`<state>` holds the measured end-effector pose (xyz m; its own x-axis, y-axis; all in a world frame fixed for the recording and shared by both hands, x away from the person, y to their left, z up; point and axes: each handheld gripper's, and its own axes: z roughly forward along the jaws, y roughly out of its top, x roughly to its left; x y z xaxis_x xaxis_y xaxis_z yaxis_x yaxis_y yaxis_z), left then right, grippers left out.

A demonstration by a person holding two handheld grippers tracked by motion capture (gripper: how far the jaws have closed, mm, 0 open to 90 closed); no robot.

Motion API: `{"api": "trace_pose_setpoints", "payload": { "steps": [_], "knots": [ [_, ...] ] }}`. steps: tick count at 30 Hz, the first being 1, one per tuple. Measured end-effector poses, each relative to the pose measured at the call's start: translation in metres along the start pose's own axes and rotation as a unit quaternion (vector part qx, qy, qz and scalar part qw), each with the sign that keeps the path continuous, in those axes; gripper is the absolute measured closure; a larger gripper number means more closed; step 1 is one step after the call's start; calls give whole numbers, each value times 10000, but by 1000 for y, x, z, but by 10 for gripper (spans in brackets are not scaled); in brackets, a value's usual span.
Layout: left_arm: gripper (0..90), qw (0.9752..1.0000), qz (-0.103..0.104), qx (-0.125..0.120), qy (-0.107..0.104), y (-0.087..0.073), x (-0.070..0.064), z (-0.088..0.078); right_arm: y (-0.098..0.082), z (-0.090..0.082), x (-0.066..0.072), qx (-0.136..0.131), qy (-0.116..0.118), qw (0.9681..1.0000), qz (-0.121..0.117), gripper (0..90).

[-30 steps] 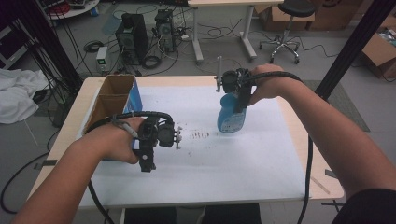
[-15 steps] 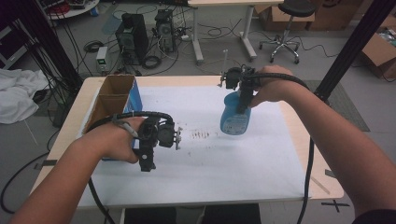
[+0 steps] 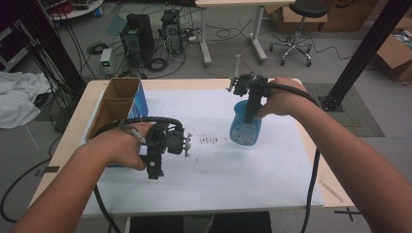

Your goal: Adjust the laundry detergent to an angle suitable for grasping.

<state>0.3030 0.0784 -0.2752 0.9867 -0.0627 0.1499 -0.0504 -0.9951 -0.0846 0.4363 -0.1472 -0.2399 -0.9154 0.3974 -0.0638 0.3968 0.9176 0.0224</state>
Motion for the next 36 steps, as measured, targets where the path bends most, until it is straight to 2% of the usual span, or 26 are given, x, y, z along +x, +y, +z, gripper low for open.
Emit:
{"api": "trace_pose_setpoints", "payload": {
  "steps": [5,11,27,36],
  "knots": [
    [1,10000,19,-13,16,2,-2,-1,1,8,2,-28,-14,9991,414,384],
    [1,10000,30,-50,68,3,-5,-2,1,19,6,-51,33,9982,604,384],
    [1,9999,1,-49,93,1,-10,-4,3,44,14,-24,-79,9985,548,384],
    [1,10000,-7,-35,84,-1,-12,-3,5,50,17,-35,-90,9986,522,384]
  ]
}}
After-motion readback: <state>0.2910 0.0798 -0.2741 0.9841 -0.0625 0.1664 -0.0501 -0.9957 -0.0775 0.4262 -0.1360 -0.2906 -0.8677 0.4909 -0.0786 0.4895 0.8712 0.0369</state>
